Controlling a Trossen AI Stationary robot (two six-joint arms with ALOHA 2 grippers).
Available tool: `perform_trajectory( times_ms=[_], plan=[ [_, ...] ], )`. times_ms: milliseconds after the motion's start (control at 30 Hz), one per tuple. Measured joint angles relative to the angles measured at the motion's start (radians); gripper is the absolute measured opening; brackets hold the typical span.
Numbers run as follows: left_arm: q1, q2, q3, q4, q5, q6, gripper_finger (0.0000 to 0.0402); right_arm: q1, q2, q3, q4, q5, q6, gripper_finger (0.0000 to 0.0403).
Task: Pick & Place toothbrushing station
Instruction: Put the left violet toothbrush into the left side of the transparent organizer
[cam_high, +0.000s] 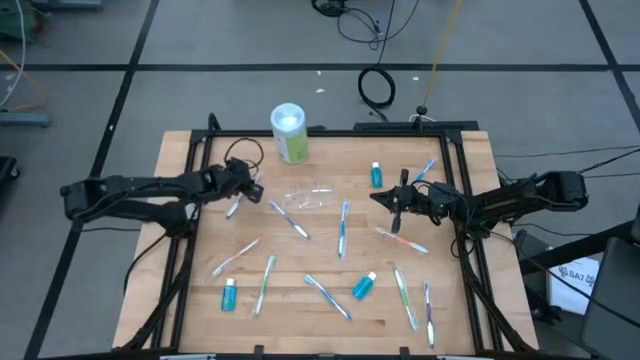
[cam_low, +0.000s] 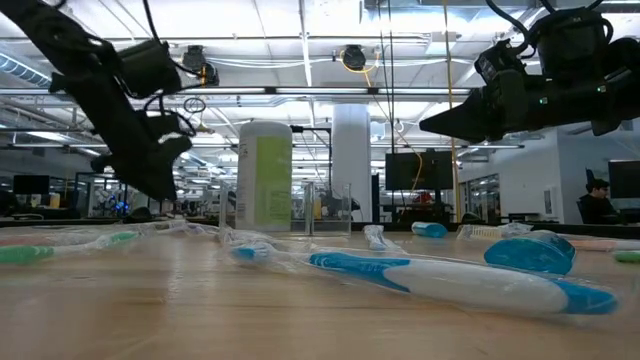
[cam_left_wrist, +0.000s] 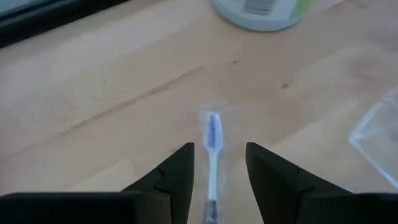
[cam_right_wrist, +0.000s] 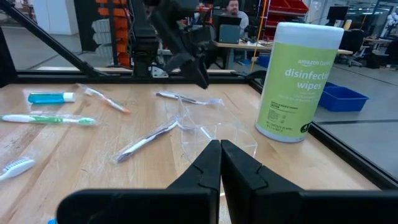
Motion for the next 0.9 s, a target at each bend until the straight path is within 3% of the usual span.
perform_trajectory(
  times_ms=[133, 433, 767, 900],
  plan=[
    [0.044, 0.071, 0.0, 0.005, 0.117, -0.008, 0.0152, 0.0, 0.0, 0.0, 0.0, 0.0, -0.003, 0.0004],
    [0.104, 0.172, 0.0, 0.002, 0.118, 0.005, 0.0145, 0.0, 0.0, 0.0, -0.001, 0.0, -0.003, 0.0004],
    [0.133, 0.198, 0.003, 0.046, 0.15, 0.004, 0.0022, 0.0, 0.0, 0.0, -0.001, 0.0, -0.002, 0.0004],
    [0.137, 0.163, 0.0, 0.041, 0.158, 0.003, 0.0014, 0.0, 0.0, 0.0, -0.001, 0.0, -0.006, 0.0004]
  ],
)
